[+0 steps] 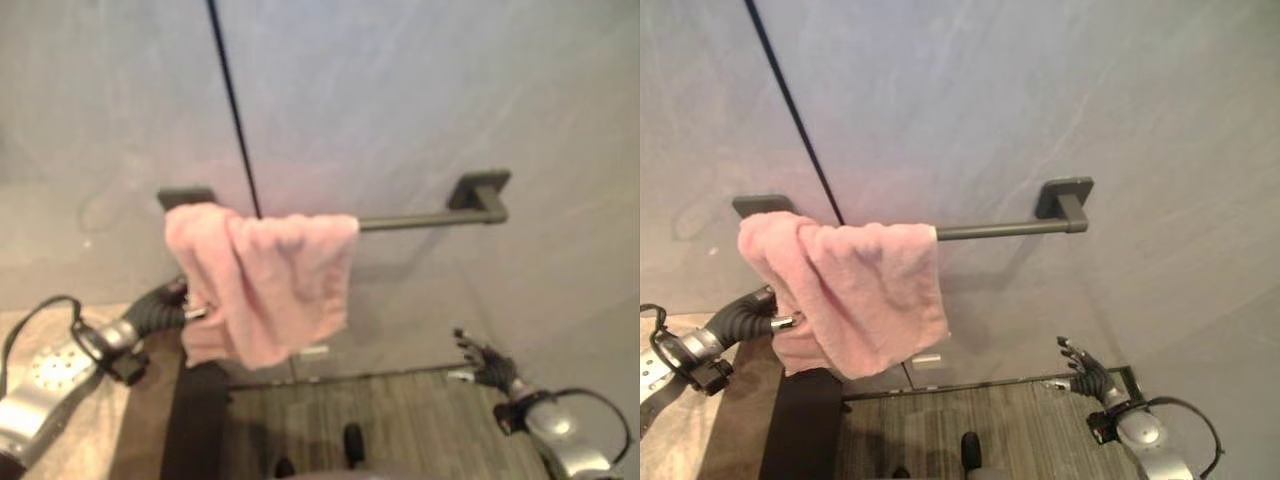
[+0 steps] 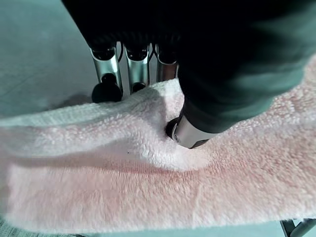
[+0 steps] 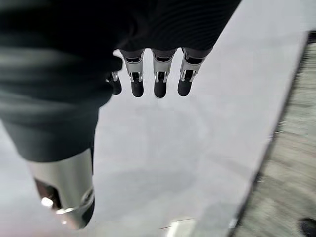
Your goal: Put brush and paste in cup on sink, flatten towel.
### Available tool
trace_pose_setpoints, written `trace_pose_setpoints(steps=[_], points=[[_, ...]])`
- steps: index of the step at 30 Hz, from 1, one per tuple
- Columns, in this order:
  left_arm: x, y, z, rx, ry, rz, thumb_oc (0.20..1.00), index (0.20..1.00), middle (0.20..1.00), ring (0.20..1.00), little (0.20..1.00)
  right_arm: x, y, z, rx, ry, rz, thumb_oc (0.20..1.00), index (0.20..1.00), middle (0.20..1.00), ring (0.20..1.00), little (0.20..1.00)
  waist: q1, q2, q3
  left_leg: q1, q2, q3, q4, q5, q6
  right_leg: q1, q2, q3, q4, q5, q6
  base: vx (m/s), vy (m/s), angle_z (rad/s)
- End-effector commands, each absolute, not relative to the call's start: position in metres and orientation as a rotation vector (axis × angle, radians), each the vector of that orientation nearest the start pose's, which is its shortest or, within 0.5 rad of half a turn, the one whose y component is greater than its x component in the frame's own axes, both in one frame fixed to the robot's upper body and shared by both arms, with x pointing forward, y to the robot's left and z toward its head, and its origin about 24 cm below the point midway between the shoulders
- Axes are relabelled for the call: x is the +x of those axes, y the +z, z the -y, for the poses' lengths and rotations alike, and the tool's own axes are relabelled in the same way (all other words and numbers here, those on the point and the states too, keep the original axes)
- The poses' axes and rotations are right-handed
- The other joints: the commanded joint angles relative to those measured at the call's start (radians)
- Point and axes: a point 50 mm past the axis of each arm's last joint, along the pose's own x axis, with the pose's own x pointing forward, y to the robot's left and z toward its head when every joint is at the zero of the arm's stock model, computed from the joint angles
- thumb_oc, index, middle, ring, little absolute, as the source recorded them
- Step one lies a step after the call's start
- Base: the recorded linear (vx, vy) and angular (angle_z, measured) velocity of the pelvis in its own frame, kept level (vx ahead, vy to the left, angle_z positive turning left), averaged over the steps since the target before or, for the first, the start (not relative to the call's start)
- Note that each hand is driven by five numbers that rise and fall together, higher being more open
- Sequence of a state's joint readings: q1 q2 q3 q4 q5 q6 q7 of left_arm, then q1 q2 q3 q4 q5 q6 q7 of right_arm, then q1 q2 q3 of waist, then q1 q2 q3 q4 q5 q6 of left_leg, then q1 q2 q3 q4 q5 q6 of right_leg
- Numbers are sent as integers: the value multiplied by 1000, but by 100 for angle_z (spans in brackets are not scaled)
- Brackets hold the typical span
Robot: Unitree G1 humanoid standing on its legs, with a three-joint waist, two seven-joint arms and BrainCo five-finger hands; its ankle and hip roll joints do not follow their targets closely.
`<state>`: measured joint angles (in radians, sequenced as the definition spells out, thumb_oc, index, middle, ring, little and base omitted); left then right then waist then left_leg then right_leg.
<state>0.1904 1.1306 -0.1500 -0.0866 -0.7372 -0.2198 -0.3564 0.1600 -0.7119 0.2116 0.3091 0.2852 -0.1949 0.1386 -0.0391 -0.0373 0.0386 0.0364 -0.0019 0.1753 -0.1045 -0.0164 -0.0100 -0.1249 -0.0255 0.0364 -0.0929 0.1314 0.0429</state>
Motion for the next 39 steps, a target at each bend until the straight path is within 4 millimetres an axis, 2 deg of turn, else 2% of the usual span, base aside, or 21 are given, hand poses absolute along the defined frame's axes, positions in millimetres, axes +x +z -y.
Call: trace_pose_setpoints(steps=[1,2,4,5,7,8,11,14,15,33,39], points=[[228,138,-269,444,-576,22,200,200,200,200,200,222,17,266,-234,249,-232,1000,1000,1000,1000,1000,1,-27,5,-54,-11,-21,17,-62,57,43,-82,1,6,-103,99,0,0,0],[228,138,-269,444,-576,22,200,200,200,200,200,222,17,266,-234,249,-232,1000,1000,1000,1000,1000,1,-27,5,-54,-11,-21,17,-62,57,43,-82,1,6,-103,99,-44,34,-1],[227,147,-263,452,-607,43,200,200,200,200,200,234,41,239,-121,393,-142,1000,1000,1000,1000,1000,18,-38,6,-60,-15,-27,17,-60,60,38,-85,1,6,-97,100,-49,42,-3],[228,148,-263,451,-606,48,200,200,200,200,200,236,42,236,-108,401,-138,1000,1000,1000,1000,1000,21,-41,8,-60,-16,-28,17,-59,61,39,-86,1,6,-96,100,-37,32,-4],[233,149,-260,467,-613,57,200,200,200,200,200,249,57,216,-71,479,-77,1000,1000,1000,1000,1000,31,-45,6,-62,-17,-32,17,-58,63,40,-88,-2,6,-95,99,-38,29,0],[233,149,-260,467,-613,58,200,200,200,200,200,249,58,216,-71,478,-77,1000,1000,1000,1000,1000,32,-45,6,-61,-17,-32,17,-58,63,40,-88,-2,6,-95,99,0,0,0],[235,150,-258,475,-612,67,200,200,200,200,200,257,69,198,-82,550,-31,1000,1000,1000,1000,1000,43,-44,3,-61,-17,-32,17,-57,63,40,-90,-4,6,-96,97,0,0,0],[238,152,-255,468,-609,82,200,200,200,200,200,265,74,190,-67,553,-4,1000,1000,1000,1000,1000,50,-42,0,-61,-16,-33,17,-55,62,41,-89,-5,6,-96,92,-11,-21,-3],[239,151,-255,472,-603,86,200,200,200,200,200,268,78,180,-72,586,13,1000,1000,1000,1000,1000,56,-39,-2,-60,-14,-33,17,-54,61,43,-89,-6,6,-98,90,0,0,0],[247,147,-241,433,-617,111,200,200,200,200,200,280,99,115,30,792,75,1000,1000,1000,1000,1000,81,7,1,-54,-7,-27,17,-47,50,46,-85,-8,6,-106,76,0,-16,0],[248,150,-239,438,-611,128,200,200,200,200,200,279,107,106,23,833,101,1000,1000,1000,1000,1000,81,15,6,-62,-8,-27,17,-46,52,40,-87,-9,6,-104,75,0,0,0]])
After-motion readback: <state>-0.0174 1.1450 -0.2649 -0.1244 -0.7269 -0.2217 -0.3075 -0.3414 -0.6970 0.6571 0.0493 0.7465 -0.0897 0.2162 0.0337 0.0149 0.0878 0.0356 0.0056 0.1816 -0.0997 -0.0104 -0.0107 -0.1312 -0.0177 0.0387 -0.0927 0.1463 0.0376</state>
